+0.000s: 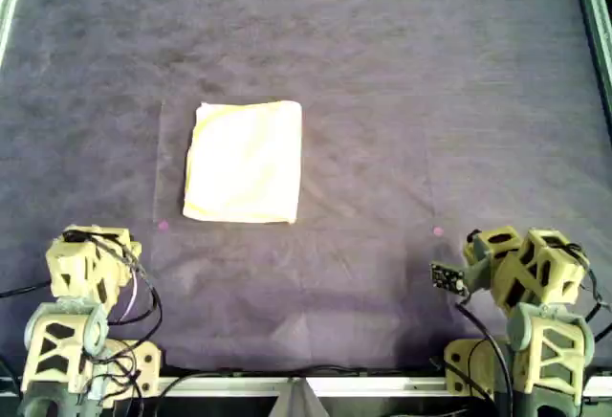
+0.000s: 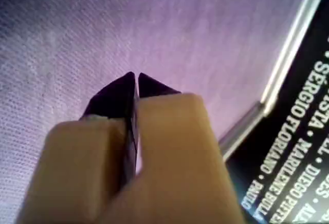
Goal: Fold a cloth
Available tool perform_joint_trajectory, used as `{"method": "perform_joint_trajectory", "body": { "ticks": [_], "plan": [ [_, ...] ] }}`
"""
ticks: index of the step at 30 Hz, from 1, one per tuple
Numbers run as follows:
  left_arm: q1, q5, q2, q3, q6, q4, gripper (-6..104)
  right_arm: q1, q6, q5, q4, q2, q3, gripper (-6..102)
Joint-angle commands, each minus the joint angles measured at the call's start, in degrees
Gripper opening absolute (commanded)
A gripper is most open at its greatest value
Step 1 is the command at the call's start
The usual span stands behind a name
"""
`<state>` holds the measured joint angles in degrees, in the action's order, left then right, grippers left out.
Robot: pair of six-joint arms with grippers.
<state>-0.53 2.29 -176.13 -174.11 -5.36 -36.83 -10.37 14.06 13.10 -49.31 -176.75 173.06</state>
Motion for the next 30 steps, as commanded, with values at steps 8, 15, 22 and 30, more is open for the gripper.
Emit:
{"method": "perform_joint_trajectory", "body": {
  "ticks": [8, 15, 22, 30],
  "plan": [
    [0.8, -0.2, -0.2, 0.7, -0.4, -0.1, -1, 0.7, -0.26, 0.1, -0.8, -2.6, 0.9, 2],
    [1.1, -0.2, -0.1, 0.7, 0.1, -0.1, -1, 0.6, -0.35, 0.1, -0.8, -2.6, 0.9, 2],
    [1.1, -0.2, -0.1, 0.7, 0.2, -0.1, -1, 0.6, -0.35, 0.1, -0.8, -2.6, 0.9, 2],
    [1.1, -0.2, -0.1, 0.7, 0.2, -0.1, -1, 0.6, -0.35, 0.1, -0.7, -2.6, 0.9, 2]
  ]
}}
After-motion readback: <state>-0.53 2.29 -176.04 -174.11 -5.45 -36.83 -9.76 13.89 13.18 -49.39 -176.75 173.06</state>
